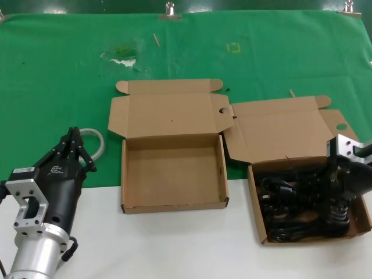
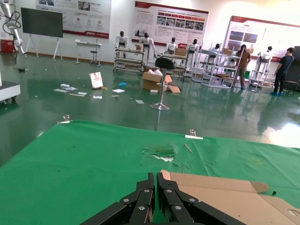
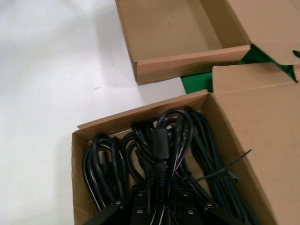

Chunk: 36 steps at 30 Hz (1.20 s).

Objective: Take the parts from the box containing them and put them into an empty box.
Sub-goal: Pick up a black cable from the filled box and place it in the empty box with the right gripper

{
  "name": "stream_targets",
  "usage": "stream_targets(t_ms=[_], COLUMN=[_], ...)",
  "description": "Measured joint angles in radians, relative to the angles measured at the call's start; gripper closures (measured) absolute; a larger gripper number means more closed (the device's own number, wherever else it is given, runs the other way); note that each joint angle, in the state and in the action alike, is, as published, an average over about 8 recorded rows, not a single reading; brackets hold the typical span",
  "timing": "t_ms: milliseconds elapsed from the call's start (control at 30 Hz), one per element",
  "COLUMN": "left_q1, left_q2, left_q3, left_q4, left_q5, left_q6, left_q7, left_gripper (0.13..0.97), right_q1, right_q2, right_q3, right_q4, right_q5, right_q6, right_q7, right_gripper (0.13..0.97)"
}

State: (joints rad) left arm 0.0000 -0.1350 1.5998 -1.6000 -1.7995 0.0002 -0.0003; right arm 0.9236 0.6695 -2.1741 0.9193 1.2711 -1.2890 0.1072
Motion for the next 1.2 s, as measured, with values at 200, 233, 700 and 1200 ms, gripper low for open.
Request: stream_targets(t_ms=[200,233,700,1200], left_q1=[0.0,0.0,0.0,0.0], left_q2=[0.0,0.0,0.0,0.0], left_q3=[0.0,0.0,0.0,0.0], left_q4=[0.0,0.0,0.0,0.0], left_q5=[0.0,0.0,0.0,0.0], left_q6=[0.0,0.0,0.0,0.0], left_q7=[0.0,0.0,0.0,0.0], left_gripper=[0.941,0.941,0.941,0.941], right_q1=[0.018,0.022,0.11,0.321], right_q2=[0.002,0.002,-0.027,-0.265], right_q3=[0.007,0.008,0.007,-0.022], right_q4=[0.007,0.009,0.013,-0.4], right_q5=[0.001,0.001,0.019,0.03], right_q6=[-0.003,-0.005,-0.056,-0.024], right_q7=[-0.003,-0.003,-0.054,-0.372], right_gripper=[0.878,0.881,0.897,0.897])
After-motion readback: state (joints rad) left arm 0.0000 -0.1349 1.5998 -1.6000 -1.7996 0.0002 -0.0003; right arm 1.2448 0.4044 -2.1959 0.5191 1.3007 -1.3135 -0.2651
